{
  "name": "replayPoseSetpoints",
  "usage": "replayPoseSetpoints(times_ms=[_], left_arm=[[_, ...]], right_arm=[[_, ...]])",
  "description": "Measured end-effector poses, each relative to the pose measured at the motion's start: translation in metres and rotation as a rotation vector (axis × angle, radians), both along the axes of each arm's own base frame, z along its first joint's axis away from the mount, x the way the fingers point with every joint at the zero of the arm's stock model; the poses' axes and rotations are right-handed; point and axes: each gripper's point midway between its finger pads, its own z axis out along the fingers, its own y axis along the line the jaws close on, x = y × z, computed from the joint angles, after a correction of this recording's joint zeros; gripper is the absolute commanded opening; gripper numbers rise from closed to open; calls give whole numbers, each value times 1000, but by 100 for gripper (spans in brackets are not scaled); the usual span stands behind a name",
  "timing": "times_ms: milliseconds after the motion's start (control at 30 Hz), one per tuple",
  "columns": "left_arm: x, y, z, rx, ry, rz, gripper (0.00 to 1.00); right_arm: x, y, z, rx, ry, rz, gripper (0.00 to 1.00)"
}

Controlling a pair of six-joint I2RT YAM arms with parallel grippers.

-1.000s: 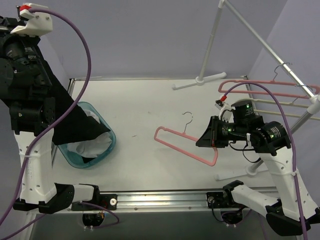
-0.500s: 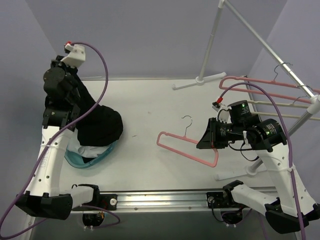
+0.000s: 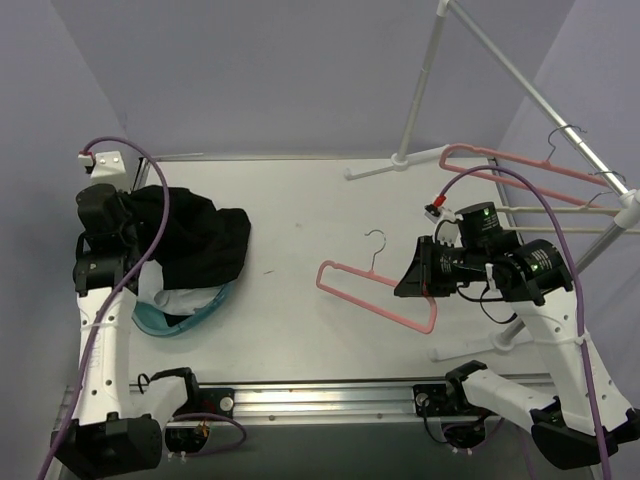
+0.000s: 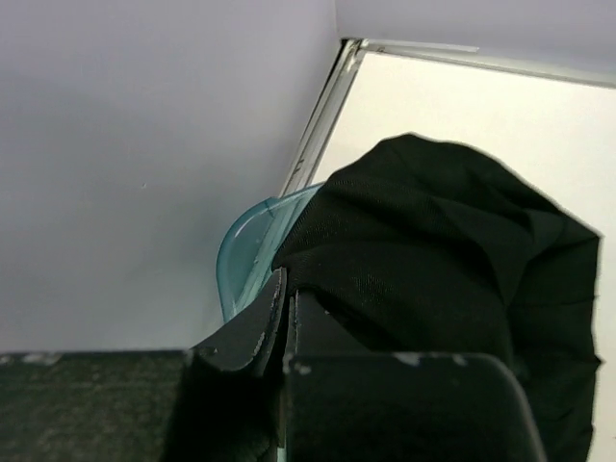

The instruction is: Remove the skirt from the hanger

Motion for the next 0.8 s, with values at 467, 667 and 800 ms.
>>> replayPoseSetpoints(times_ms=[467,667,800], left_arm=[[-11,-26,298,-44,-575,-147,2],[-66,-33,351,-9,-724,-142,2],[-85,-33,355,-5,-740,-130,2]], right_arm=[[6,5,-11,16,-3,3,0],[5,4,-13,6,-8,22,0],[5,3,-18,-12,8,37,0]])
